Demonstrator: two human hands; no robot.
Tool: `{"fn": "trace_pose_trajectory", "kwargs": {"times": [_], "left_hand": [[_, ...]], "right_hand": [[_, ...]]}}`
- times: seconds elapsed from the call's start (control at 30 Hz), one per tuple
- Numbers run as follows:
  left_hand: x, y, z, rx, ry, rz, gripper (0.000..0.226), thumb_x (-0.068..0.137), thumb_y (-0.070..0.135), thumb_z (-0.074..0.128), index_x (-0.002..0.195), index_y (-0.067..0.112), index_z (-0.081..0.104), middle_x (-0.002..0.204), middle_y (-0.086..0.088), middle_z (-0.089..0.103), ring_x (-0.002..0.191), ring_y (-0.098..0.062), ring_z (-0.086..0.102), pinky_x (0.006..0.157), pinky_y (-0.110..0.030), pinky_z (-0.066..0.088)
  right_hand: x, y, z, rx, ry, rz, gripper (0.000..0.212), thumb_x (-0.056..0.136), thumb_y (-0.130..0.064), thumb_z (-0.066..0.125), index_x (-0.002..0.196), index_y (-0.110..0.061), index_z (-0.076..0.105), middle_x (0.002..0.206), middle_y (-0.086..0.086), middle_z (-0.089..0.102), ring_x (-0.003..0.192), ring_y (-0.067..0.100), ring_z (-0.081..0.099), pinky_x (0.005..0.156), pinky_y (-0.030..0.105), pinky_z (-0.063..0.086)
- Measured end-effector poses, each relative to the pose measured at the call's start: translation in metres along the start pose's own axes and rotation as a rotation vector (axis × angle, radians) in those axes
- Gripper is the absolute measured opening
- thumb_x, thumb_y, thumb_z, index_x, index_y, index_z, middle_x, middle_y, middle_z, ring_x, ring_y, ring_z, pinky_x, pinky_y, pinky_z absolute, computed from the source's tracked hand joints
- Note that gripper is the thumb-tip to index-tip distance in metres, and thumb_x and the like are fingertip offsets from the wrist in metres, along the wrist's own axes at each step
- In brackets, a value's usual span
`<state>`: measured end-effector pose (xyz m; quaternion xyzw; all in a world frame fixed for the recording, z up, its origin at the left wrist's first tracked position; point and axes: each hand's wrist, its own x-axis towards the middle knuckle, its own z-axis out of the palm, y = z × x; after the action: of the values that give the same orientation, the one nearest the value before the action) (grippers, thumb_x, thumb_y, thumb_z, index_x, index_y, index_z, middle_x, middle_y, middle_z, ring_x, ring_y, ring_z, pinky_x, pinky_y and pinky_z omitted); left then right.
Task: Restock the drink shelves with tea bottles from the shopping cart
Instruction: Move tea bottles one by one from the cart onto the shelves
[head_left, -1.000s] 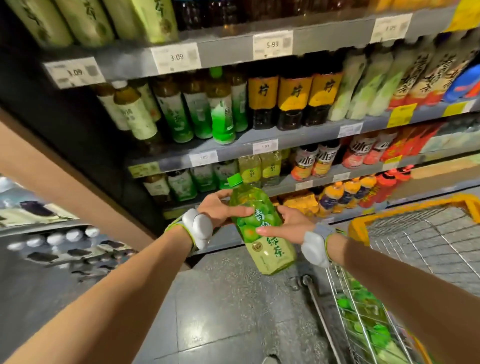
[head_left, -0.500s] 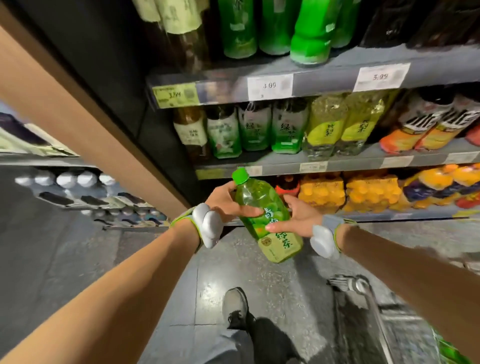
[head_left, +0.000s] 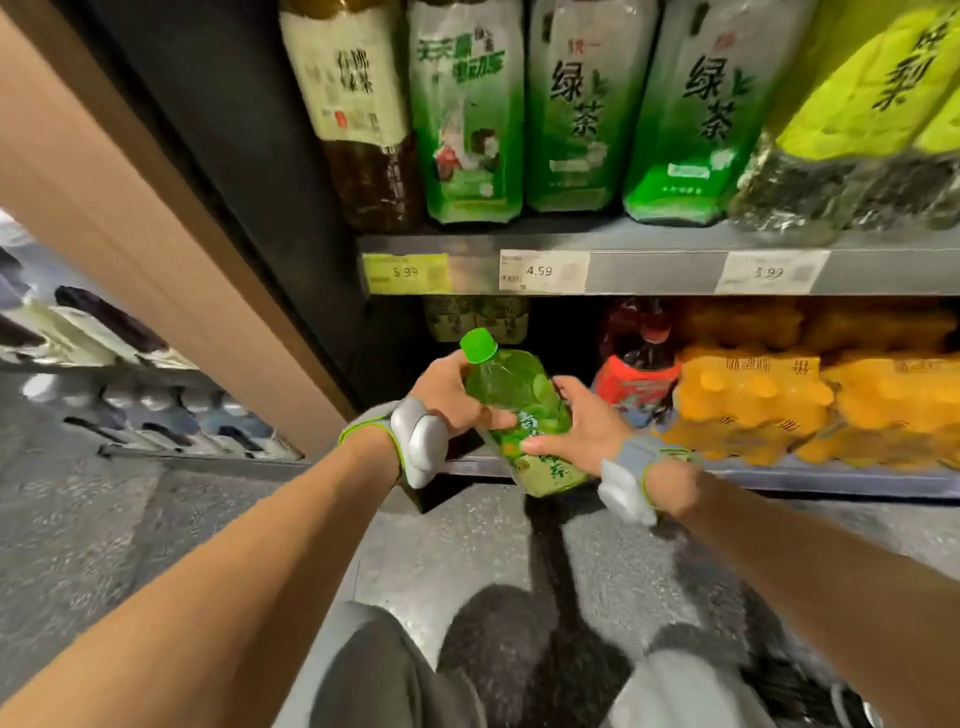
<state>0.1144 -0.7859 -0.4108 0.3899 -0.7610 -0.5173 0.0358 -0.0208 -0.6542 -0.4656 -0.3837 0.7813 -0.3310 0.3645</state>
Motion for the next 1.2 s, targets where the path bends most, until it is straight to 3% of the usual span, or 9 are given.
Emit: {"fn": "trace_pose_trajectory", "kwargs": {"times": [0.13, 0.27, 0.5, 0.67, 0.8, 0.93, 1.1, 1.2], "left_hand": [[0.030, -0.023, 0.014, 0.024, 0.079, 0.047, 0.052, 0.060, 0.008, 0.088, 0.106, 0.014, 0.066, 0.101, -0.003, 0.074, 0.096, -0.018, 0.070, 0.096, -0.039, 0.052], [0.044, -0.043, 0.026, 0.029, 0.163, 0.069, 0.040, 0.062, 0.008, 0.087, 0.096, 0.015, 0.067, 0.101, -0.006, 0.073, 0.096, -0.021, 0.069, 0.095, -0.039, 0.053], [0.053, -0.050, 0.023, 0.159, 0.125, 0.120, 0.046, 0.067, 0.010, 0.083, 0.109, 0.014, 0.065, 0.106, -0.005, 0.072, 0.100, -0.020, 0.067, 0.095, -0.038, 0.052], [0.058, -0.064, 0.015, 0.250, 0.123, 0.051, 0.087, 0.062, 0.023, 0.086, 0.138, 0.021, 0.044, 0.126, -0.006, 0.060, 0.115, -0.024, 0.059, 0.100, -0.040, 0.048], [0.074, -0.073, 0.010, 0.368, 0.100, 0.007, 0.089, 0.071, 0.022, 0.082, 0.146, 0.025, 0.033, 0.139, -0.008, 0.050, 0.127, -0.028, 0.049, 0.105, -0.036, 0.043], [0.085, -0.072, 0.005, 0.263, 0.114, -0.025, 0.063, 0.086, 0.025, 0.069, 0.141, 0.019, 0.041, 0.137, -0.009, 0.053, 0.125, -0.025, 0.051, 0.094, -0.026, 0.042], [0.090, -0.085, 0.009, 0.309, 0.205, 0.090, 0.087, 0.068, 0.015, 0.083, 0.142, 0.024, 0.038, 0.139, -0.007, 0.050, 0.130, -0.027, 0.047, 0.107, -0.040, 0.041], [0.098, -0.104, 0.018, 0.170, 0.289, 0.086, 0.099, 0.063, 0.013, 0.086, 0.144, 0.027, 0.031, 0.142, -0.005, 0.047, 0.131, -0.024, 0.046, 0.109, -0.039, 0.039]], "right_hand": [[0.035, 0.015, 0.007, -0.126, 0.096, -0.071, 0.078, 0.063, -0.031, 0.086, 0.126, -0.020, 0.042, 0.116, 0.000, 0.063, 0.103, 0.017, 0.062, 0.093, 0.032, 0.048], [0.052, 0.026, 0.019, -0.227, 0.123, -0.097, 0.084, 0.066, -0.034, 0.083, 0.134, -0.021, 0.036, 0.120, 0.000, 0.062, 0.109, 0.019, 0.061, 0.089, 0.027, 0.046], [0.063, 0.030, 0.039, -0.214, 0.140, -0.102, 0.079, 0.071, -0.034, 0.080, 0.133, -0.016, 0.035, 0.116, 0.005, 0.060, 0.106, 0.025, 0.059, 0.086, 0.036, 0.050], [0.076, 0.029, 0.057, -0.225, 0.095, -0.076, 0.075, 0.069, -0.036, 0.081, 0.126, -0.012, 0.039, 0.114, 0.006, 0.060, 0.106, 0.025, 0.059, 0.083, 0.034, 0.049], [0.088, 0.034, 0.075, -0.175, 0.078, -0.040, 0.083, 0.069, -0.041, 0.081, 0.132, -0.011, 0.037, 0.122, 0.007, 0.059, 0.113, 0.027, 0.057, 0.091, 0.037, 0.049], [0.097, 0.034, 0.076, -0.148, 0.074, -0.057, 0.086, 0.072, -0.038, 0.079, 0.139, -0.012, 0.031, 0.127, 0.008, 0.057, 0.117, 0.028, 0.054, 0.089, 0.030, 0.045], [0.107, 0.038, 0.083, -0.097, 0.099, -0.083, 0.083, 0.075, -0.032, 0.078, 0.140, -0.015, 0.029, 0.123, 0.008, 0.059, 0.115, 0.028, 0.056, 0.089, 0.030, 0.045], [0.114, 0.043, 0.089, -0.054, 0.133, -0.115, 0.085, 0.074, -0.031, 0.079, 0.141, -0.018, 0.029, 0.122, 0.008, 0.060, 0.113, 0.028, 0.058, 0.090, 0.031, 0.047]]}}
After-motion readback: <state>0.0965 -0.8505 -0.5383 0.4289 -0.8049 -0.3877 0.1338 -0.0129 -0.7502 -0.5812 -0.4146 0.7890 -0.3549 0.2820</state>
